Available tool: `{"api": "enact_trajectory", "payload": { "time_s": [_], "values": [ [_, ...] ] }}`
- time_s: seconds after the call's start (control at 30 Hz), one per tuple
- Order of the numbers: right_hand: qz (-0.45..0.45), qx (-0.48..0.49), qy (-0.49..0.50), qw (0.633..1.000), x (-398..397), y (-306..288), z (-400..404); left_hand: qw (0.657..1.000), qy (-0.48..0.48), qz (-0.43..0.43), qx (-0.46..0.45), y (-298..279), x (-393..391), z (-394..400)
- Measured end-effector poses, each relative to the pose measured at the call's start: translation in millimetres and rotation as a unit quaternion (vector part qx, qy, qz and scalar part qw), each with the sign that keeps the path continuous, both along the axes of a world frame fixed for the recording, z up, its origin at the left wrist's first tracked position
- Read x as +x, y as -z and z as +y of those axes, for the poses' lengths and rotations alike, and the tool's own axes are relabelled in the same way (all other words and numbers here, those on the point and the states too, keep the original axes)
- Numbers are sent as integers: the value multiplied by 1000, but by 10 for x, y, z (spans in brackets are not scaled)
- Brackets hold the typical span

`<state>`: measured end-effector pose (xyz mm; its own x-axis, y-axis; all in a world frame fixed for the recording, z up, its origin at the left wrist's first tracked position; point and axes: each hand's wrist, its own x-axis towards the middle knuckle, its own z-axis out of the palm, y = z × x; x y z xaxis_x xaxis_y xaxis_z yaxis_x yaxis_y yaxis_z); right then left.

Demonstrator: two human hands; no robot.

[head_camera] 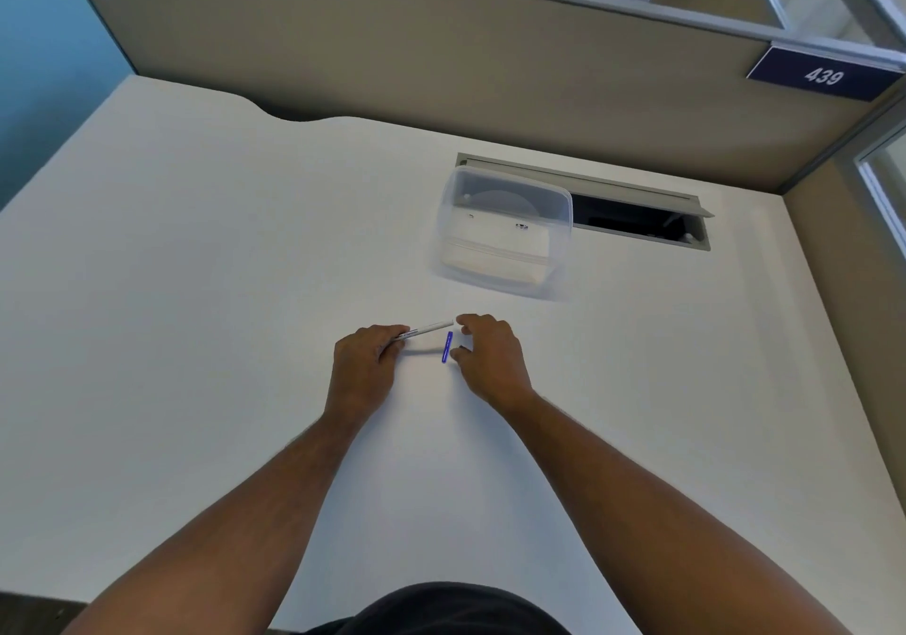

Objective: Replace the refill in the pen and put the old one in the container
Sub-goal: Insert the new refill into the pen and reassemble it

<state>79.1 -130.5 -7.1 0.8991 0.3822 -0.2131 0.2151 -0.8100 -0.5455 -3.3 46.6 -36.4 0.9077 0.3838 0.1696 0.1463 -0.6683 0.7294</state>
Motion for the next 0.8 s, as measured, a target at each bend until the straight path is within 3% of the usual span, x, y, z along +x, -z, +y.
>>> {"api": "enact_trajectory", "payload": {
  "time_s": [0.27, 0.43, 0.8],
  "values": [
    [-20, -45, 13, 999, 100, 59, 147, 999, -12, 29, -13, 47, 3, 54],
    [-12, -60, 31, 998, 154, 25, 243, 997, -28, 34, -68, 13, -4, 40],
    [-30, -98, -5, 995, 135, 19, 457, 993, -55, 46, -93, 0, -21, 111]
  ]
}}
